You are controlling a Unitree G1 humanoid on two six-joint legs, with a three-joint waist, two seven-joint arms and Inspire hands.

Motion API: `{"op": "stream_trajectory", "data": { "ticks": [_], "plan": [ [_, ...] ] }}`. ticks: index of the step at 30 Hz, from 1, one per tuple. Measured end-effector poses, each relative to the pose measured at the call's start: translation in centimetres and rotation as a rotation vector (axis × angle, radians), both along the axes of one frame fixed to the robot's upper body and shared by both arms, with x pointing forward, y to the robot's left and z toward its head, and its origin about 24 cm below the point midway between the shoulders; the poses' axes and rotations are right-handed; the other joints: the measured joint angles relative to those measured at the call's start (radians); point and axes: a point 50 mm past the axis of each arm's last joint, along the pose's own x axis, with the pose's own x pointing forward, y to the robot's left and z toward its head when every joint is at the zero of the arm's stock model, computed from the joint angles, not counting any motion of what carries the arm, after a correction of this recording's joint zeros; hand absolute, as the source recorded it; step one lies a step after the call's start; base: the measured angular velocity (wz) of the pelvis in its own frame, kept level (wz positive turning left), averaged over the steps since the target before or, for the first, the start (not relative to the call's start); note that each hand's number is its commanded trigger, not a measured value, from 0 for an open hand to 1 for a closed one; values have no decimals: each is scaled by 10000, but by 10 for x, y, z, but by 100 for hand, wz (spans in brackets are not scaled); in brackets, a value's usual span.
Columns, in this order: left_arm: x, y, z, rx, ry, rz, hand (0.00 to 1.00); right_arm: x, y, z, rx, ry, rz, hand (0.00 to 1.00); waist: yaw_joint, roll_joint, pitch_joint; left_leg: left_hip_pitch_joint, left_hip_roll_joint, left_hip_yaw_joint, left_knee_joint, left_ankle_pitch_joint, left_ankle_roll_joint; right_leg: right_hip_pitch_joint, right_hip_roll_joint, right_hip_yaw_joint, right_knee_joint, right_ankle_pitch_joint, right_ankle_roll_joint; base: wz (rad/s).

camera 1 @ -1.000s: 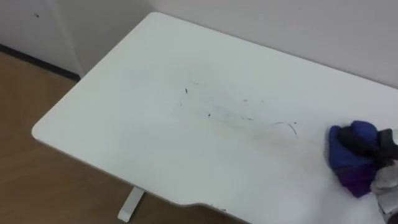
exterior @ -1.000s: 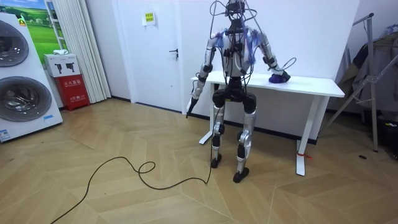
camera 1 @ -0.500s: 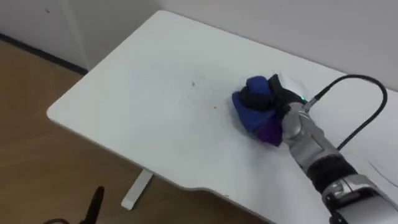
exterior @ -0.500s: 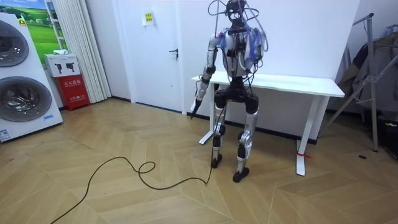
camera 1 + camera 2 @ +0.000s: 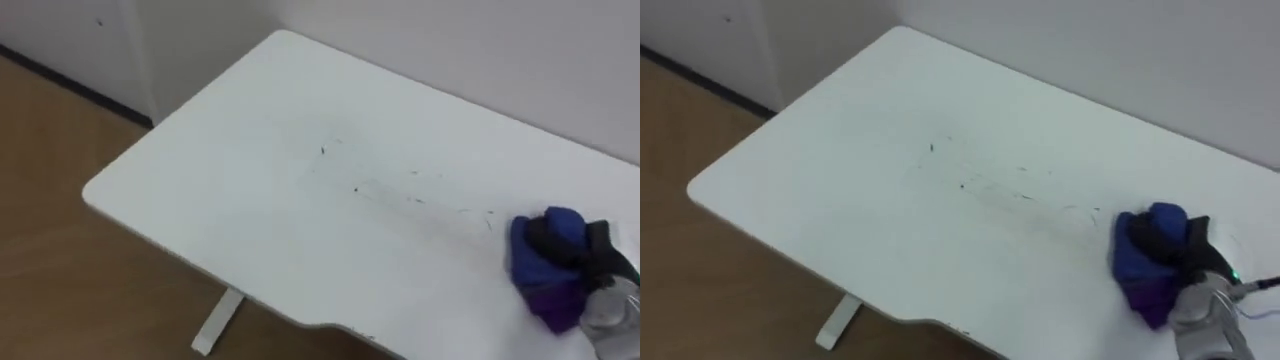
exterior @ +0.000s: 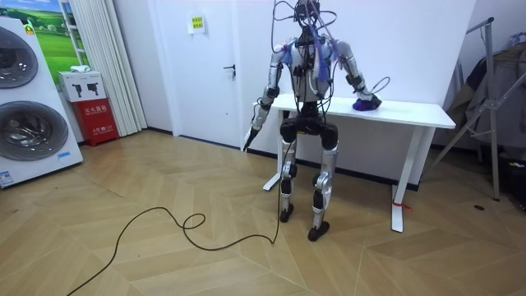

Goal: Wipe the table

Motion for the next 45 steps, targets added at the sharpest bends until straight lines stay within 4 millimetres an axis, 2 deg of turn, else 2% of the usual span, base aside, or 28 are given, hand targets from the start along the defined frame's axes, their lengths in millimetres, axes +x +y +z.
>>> {"op": "stream_trajectory", "data": {
  "ticks": [2, 3, 4, 5, 6, 7, 9, 10, 12, 14, 16, 17, 19, 21, 22, 23, 25, 26, 27, 30, 33, 37, 40, 41, 42, 43, 44, 45],
  "plan": [
    [12, -7, -1, -199, -344, -16, 0, 2, 2, 0, -97, 21, 23, 100, 19, 130, -2, 123, 88, 214, -34, 7, -5, -2, 11, 184, 32, 14, 4, -49],
    [13, -14, -4, -329, -296, -141, 0, 10, 9, 1, -131, 77, 168, 100, 130, 233, -47, 217, 100, 225, -92, 16, -7, -64, 37, 410, 65, 44, -43, -56],
    [16, -18, -5, -393, -292, -255, 0, 15, 13, 2, -152, 104, 310, 100, 163, 282, -46, 262, 106, 214, -108, 18, -10, -79, 60, 498, 62, 55, -59, -62],
    [15, -24, -8, -557, -77, -294, 0, 30, 27, 6, -41, 7, 534, 100, 264, 277, -110, 319, 110, 220, -163, 31, -22, -177, 74, 623, 53, 39, -96, -59],
    [13, -29, -11, -650, 139, -398, 0, 48, 52, 10, 148, -101, 1226, 100, 398, 287, -112, 315, 165, 242, -294, 103, -69, -367, 143, 834, 71, 40, -141, -55],
    [14, -31, -12, -709, 221, -438, 0, 59, 64, 16, 82, -235, 1769, 100, 453, 278, -116, 313, 217, 289, -334, 139, -93, -456, 192, 906, 75, 101, -238, -42],
    [15, -37, -15, -973, 531, -411, 0, 102, 132, 42, 22, -989, 4441, 100, 572, 279, -110, 274, 315, 256, -427, 319, -154, -614, 310, 947, 168, 157, -381, -1],
    [17, -39, -15, -1074, 509, -449, 0, 111, 144, 49, -30, -1129, 4921, 100, 598, 274, -113, 304, 315, 234, -448, 351, -165, -608, 317, 942, 173, 139, -388, 21],
    [22, -46, -17, -1291, 450, -628, 0, 137, 168, 77, -68, -1894, 5841, 100, 1138, 303, -90, 290, 287, 63, -535, 371, -196, -562, 318, 751, 128, 79, -391, 25],
    [14, -44, -17, -1274, 650, -522, 0, 145, 172, 88, -44, -2263, 5964, 100, 1263, 249, -79, 317, 200, -129, -596, 373, -197, -352, 304, 495, -56, 61, -360, 42],
    [2, -43, -19, -1239, 985, -350, 0, 142, 168, 84, 17, -2118, 5836, 100, 1263, 182, -46, 410, 81, -351, -641, 358, -177, -112, 259, 318, -160, 25, -300, 41],
    [-3, -43, -20, -1239, 1151, -271, 0, 135, 162, 73, 10, -1746, 5688, 100, 1264, 194, -2, 445, 54, -428, -625, 327, -153, -29, 241, 182, -146, 24, -294, 31],
    [-3, -42, -19, -1199, 1172, -239, 0, 116, 146, 49, 100, -1092, 5386, 100, 1146, 104, 23, 432, -36, -644, -642, 326, -149, 45, 216, 74, -168, 23, -290, 33],
    [-8, -38, -18, -1089, 1111, -92, 0, 76, 118, 15, 344, -622, 4399, 100, 834, 123, 33, 507, -110, -671, -631, 274, -72, 150, 152, 76, -170, 10, -228, 13],
    [-11, -35, -17, -1031, 1083, 25, 0, 70, 113, 12, 353, -733, 4301, 100, 655, 129, 35, 513, -122, -665, -633, 271, -66, 158, 143, 48, -174, 14, -221, -6],
    [-14, -30, -16, -901, 1070, 171, 0, 57, 97, 8, 212, -796, 3854, 100, 304, 144, 45, 507, -138, -644, -628, 253, -39, 168, 122, 8, -166, 18, -210, -5],
    [-14, -23, -13, -727, 891, 240, 0, 37, 65, 4, -82, -796, 2757, 100, -65, 184, 25, 528, -132, -532, -596, 197, 3, 153, 103, 63, -157, 41, -164, -14],
    [-12, -20, -12, -680, 743, 360, 0, 22, 43, 1, -285, -692, 1959, 100, -251, 232, 0, 591, -130, -433, -603, 170, 34, 168, 90, 239, -152, 57, -137, -34],
    [-12, -19, -11, -643, 641, 372, 0, 4, 23, -1, -553, -488, 1220, 100, -345, 299, -84, 697, -119, -269, -624, 140, 63, 194, 64, 344, -161, 79, -99, -39],
    [-10, -14, -8, -533, 437, 466, 0, -34, -10, -4, -974, 44, -95, 100, -696, 375, -179, 1003, -81, -22, -642, -1, 90, 403, 35, 517, -145, 76, -83, -35],
    [-1, -10, -6, -510, 133, 543, 0, -49, -21, -4, -1022, 143, -754, 100, -960, 337, -204, 1065, -37, 116, -613, -16, 76, 430, 51, 699, -160, 53, -46, -20],
    [9, -19, -9, -1058, -226, 891, 0, -40, -14, -6, -887, 228, -837, 100, -900, 405, -220, 1179, 147, 470, -596, -38, -15, 389, 144, 1004, -94, 97, -116, -31],
    [17, -36, -16, -1732, -175, 1080, 0, 4, 21, 0, -497, 139, 29, 100, -462, 599, -225, 1119, 349, 797, -632, 2, -86, -66, 260, 1431, 56, 221, -297, -66],
    [20, -43, -19, -1917, -46, 968, 0, 31, 53, 7, -342, -16, 1281, 100, -286, 628, -246, 1098, 371, 754, -704, 42, -120, -183, 353, 1675, 68, 285, -389, -53],
    [24, -49, -21, -2052, 145, 733, 0, 59, 94, 20, -320, -326, 2917, 100, -273, 647, -241, 1001, 425, 756, -792, 139, -162, -354, 415, 1718, 83, 325, -453, -34],
    [27, -52, -22, -2142, 177, 717, 0, 73, 116, 28, -218, -625, 3681, 100, -248, 661, -230, 970, 451, 747, -828, 199, -175, -435, 443, 1729, 106, 343, -484, -4],
    [33, -59, -23, -2361, 199, 702, 0, 99, 160, 47, -150, -1097, 5304, 100, -74, 683, -187, 979, 475, 737, -970, 335, -180, -606, 480, 1770, 128, 354, -517, 8],
    [40, -67, -24, -2644, 42, 626, 0, 118, 190, 67, -180, -1519, 6383, 100, 189, 680, -165, 969, 462, 688, -1053, 426, -193, -685, 485, 1759, 152, 337, -541, 12]
  ]
}}
